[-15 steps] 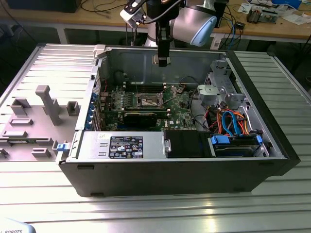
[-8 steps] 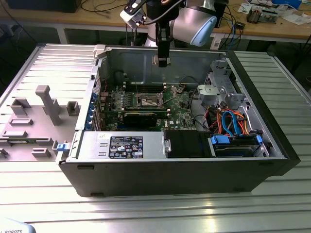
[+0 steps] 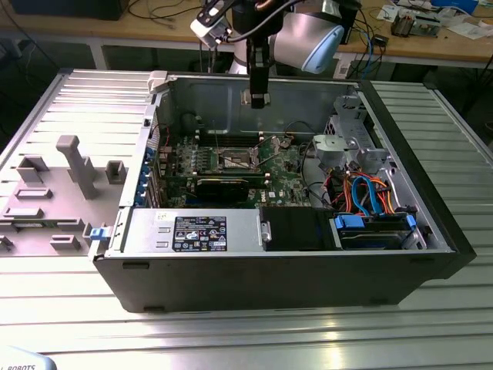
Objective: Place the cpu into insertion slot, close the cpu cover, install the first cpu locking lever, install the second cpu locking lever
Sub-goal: 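Place the cpu into insertion slot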
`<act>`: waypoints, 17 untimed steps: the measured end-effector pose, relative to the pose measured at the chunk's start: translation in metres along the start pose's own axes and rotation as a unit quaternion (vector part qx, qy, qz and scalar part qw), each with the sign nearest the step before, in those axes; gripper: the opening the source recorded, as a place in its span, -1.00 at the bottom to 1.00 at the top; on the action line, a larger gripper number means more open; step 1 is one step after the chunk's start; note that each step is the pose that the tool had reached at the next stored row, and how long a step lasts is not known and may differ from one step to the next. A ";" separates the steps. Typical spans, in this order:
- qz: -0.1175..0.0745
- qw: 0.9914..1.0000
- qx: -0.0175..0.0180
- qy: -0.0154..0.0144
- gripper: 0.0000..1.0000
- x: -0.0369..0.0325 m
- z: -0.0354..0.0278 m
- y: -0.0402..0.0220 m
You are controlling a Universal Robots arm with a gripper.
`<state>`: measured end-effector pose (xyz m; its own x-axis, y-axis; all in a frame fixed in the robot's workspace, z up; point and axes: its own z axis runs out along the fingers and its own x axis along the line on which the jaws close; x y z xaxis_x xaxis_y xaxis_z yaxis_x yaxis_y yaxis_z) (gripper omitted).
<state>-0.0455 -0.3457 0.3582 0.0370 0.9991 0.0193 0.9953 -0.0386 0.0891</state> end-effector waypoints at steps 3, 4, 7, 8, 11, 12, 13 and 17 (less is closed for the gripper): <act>0.000 1.000 0.000 0.000 0.08 0.0000 0.0008 -0.0001; 0.000 1.000 0.000 0.000 0.08 0.0000 0.0014 -0.0001; 0.000 1.000 0.000 0.000 0.08 -0.0001 0.0027 -0.0002; 0.000 1.000 0.000 0.000 0.08 -0.0001 0.0030 -0.0003; 0.000 1.000 0.000 0.000 0.08 -0.0001 0.0044 -0.0004; 0.000 1.000 0.000 0.000 0.08 -0.0001 0.0051 -0.0004; 0.000 1.000 0.000 0.000 0.08 -0.0001 0.0057 -0.0005; 0.000 1.000 0.000 0.000 0.08 -0.0001 0.0064 -0.0006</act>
<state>-0.0455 -0.3457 0.3518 0.0371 0.9991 0.0193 0.9953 -0.0386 0.0891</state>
